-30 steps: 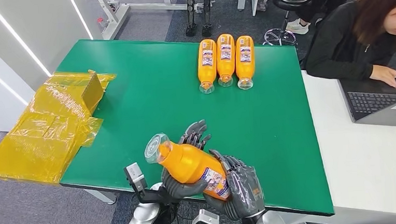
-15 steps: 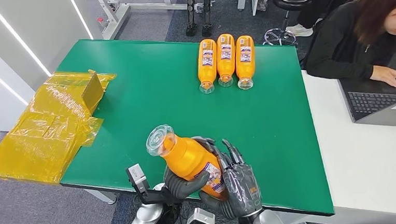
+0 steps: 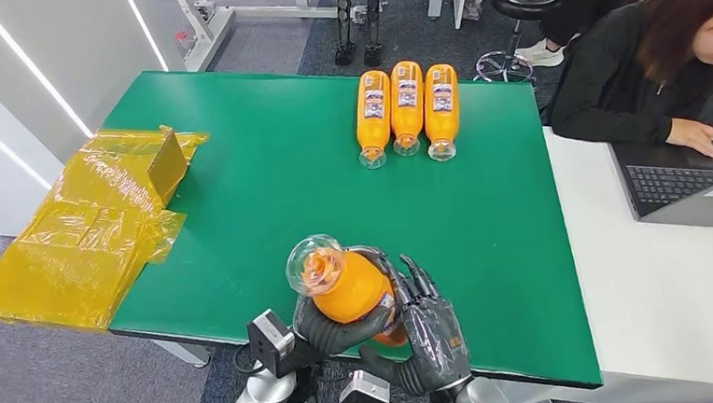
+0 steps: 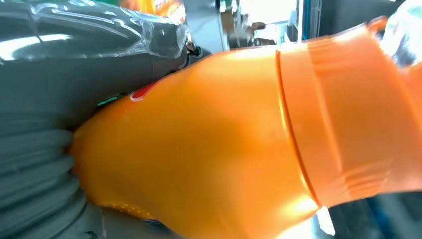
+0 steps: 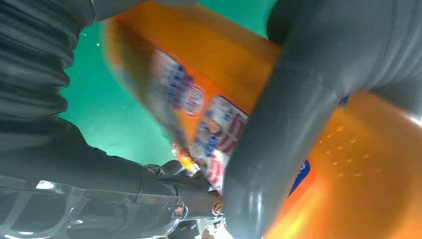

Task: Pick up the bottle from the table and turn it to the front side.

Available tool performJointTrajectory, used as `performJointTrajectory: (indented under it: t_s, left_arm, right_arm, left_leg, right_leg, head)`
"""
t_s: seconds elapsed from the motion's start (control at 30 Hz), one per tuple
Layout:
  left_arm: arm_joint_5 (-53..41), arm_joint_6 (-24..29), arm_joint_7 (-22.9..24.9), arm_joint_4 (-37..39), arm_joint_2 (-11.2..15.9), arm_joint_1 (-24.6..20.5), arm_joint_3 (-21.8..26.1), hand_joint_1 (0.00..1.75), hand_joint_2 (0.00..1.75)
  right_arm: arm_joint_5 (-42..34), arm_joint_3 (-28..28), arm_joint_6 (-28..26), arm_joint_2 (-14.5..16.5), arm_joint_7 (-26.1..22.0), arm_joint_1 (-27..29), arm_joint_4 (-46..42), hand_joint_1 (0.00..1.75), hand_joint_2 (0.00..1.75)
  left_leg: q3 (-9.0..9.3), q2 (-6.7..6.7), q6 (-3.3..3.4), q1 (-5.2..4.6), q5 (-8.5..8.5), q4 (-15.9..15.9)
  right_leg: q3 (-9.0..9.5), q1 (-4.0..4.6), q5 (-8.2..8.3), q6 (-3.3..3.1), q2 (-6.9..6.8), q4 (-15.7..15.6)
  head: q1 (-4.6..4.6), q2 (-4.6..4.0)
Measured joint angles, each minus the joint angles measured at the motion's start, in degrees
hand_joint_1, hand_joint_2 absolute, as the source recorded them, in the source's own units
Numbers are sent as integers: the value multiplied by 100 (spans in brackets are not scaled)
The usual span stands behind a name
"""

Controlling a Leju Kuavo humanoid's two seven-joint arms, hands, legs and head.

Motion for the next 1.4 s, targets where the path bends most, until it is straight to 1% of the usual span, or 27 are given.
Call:
performJointTrajectory:
  t_s: [0.07,0.13,0.23,0.3,0.37,0.47,0.6,0.67,0.73,0.87,0.9,0.97,1.03,1.1,1.17,1.27,1.4]
  left_arm:
    - [-152,195,2,0,48,-71,0,175,175]
    - [-483,510,2,7,99,-151,1,175,175]
    - [-1086,1056,13,113,243,-475,73,175,175]
    - [-1281,1150,29,231,339,-728,182,175,175]
    - [-1355,1156,48,317,395,-887,264,175,175]
    - [-1405,1185,59,399,434,-1018,336,175,175]
    - [-1459,1240,60,473,465,-1072,357,175,175]
    - [-1584,1376,69,531,491,-1142,392,175,175]
    - [-1854,1602,112,671,559,-1333,452,175,175]
    - [-2909,2242,415,1325,807,-1943,515,175,175]
    - [-3259,2391,559,1554,874,-2108,511,175,175]
    - [-4044,2581,998,2072,1023,-2463,469,175,175]
    - [-4767,2505,1561,2581,1179,-2820,358,175,175]
    - [-5325,2219,2077,3017,1337,-3151,191,175,175]
    - [-5713,1888,2454,3338,1480,-3409,30,175,175]
    - [-6049,1439,2779,3686,1677,-3727,-175,175,175]
    - [-6234,1002,3036,4078,1953,-4138,-366,175,175]
  right_arm:
    - [-40,0,-10,12,-43,-1,26,0,175]
    - [-96,-2,-16,26,-86,-9,48,0,175]
    - [-215,14,-36,38,-243,-26,103,0,175]
    - [-256,45,-66,58,-329,-45,138,0,175]
    - [-257,89,-82,76,-363,-57,166,0,175]
    - [-256,149,-84,79,-379,-46,202,0,175]
    - [-296,177,-84,79,-399,-48,230,0,175]
    - [-432,209,-89,79,-476,-73,259,0,175]
    - [-673,259,-144,75,-604,-147,350,0,175]
    - [-1174,348,-420,-2,-817,-327,654,0,175]
    - [-1260,368,-503,-40,-862,-344,719,0,175]
    - [-1396,414,-658,-119,-942,-350,833,0,175]
    - [-1488,468,-748,-176,-980,-361,915,0,175]
    - [-1568,529,-780,-210,-985,-402,979,0,175]
    - [-1637,576,-793,-231,-980,-446,1033,0,175]
    - [-1797,618,-804,-281,-973,-527,1098,0,175]
    - [-2024,702,-819,-364,-994,-669,1175,0,175]
  left_leg:
    - [1,0,0,0,0,0]
    - [1,0,0,0,1,0]
    - [1,0,-1,1,2,0]
    - [2,0,-3,1,5,0]
    - [4,0,-6,2,7,0]
    - [3,-1,-6,2,7,0]
    - [1,0,-6,1,6,0]
    - [0,0,-6,1,6,0]
    - [0,0,-7,2,9,0]
    - [2,-2,-12,3,21,0]
    - [2,-2,-14,4,24,0]
    - [2,0,-19,4,28,0]
    - [2,4,-21,5,29,0]
    - [2,7,-22,5,30,0]
    - [1,9,-22,6,30,0]
    - [-6,10,-23,8,31,0]
    - [-9,18,-24,8,31,0]
  right_leg:
    - [0,0,0,0,0,0]
    - [0,0,1,-1,0,1]
    - [0,1,2,-2,0,3]
    - [1,1,2,-3,0,5]
    - [1,1,3,-4,0,7]
    - [1,1,3,-5,-1,7]
    - [1,0,3,-4,0,6]
    - [0,0,3,-4,0,6]
    - [0,1,4,-6,0,6]
    - [0,2,13,-15,-2,8]
    - [-1,2,16,-18,-2,9]
    - [-2,3,20,-22,1,11]
    - [-5,3,22,-24,6,13]
    - [-8,4,23,-25,10,14]
    - [-10,4,23,-25,13,14]
    - [-16,8,23,-26,13,16]
    - [-19,9,24,-26,24,18]
  head:
    - [0,0]
    - [1,0]
    - [1,0]
    - [1,0]
    - [0,0]
    - [1,0]
    - [1,0]
    - [2,0]
    - [1,0]
    - [1,0]
    - [1,0]
    - [1,0]
    - [1,0]
    - [1,0]
    - [-1,0]
    - [2,0]
    - [2,0]
